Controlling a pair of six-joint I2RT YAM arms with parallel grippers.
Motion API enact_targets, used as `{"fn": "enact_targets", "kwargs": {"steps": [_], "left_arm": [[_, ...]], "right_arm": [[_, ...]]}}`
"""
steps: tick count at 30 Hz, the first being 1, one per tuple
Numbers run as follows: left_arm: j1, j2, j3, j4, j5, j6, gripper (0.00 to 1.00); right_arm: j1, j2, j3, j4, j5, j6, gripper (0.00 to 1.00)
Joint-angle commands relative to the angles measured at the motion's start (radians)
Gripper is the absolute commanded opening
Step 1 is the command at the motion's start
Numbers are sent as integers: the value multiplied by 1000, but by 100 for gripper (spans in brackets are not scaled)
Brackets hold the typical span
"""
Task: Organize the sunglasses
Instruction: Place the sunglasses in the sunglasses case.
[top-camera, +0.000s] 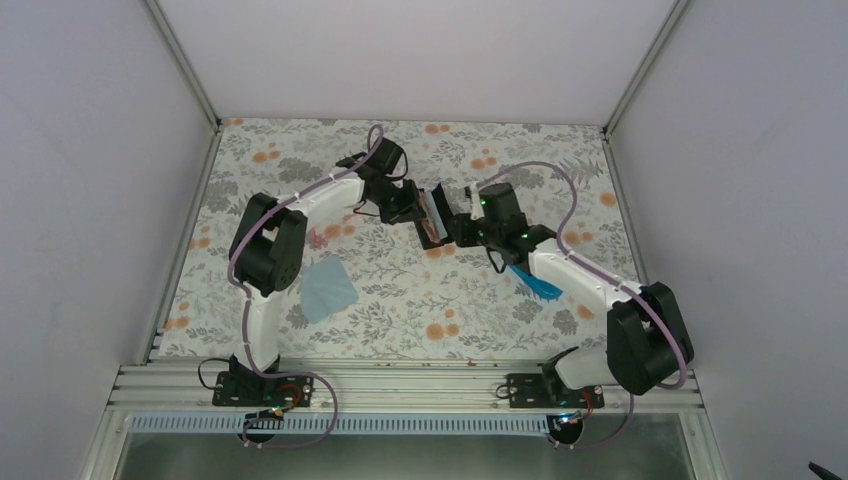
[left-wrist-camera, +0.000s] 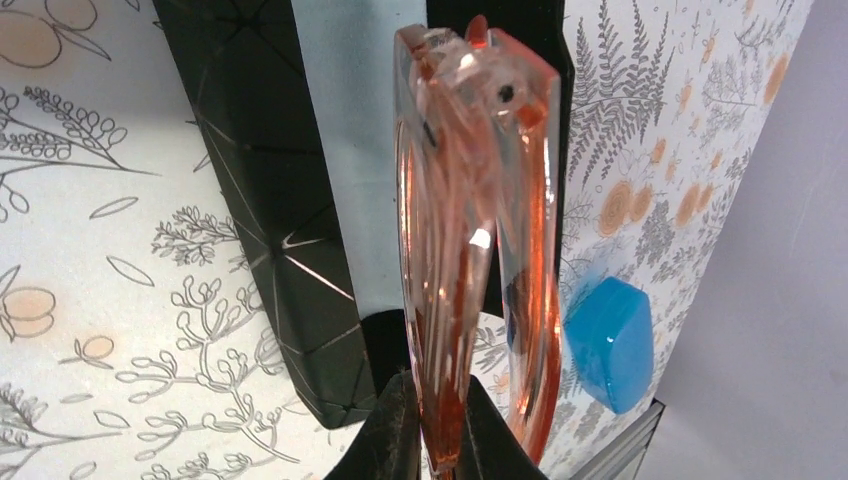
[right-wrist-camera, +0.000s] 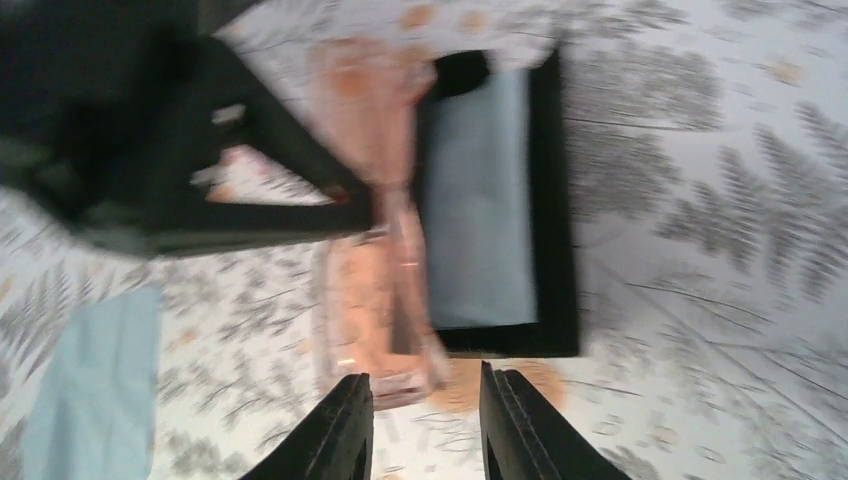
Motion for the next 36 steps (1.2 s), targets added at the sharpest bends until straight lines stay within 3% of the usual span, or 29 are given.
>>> {"fn": "enact_targets", "kwargs": {"steps": [1, 7, 17, 36], "left_arm": [[-1, -4, 65, -99, 27, -77, 2], [-5, 15, 117, -222, 8, -103, 2], [-6, 2, 110, -238, -1, -148, 2], [-6, 9, 88, -235, 33, -150, 2]], "right_arm": [[114, -34, 61, 32, -34, -133, 31], [203, 36, 136, -7, 93, -158, 33], [260, 145, 194, -57, 222, -215, 23], [281, 237, 216, -52, 244, -235, 23]]}}
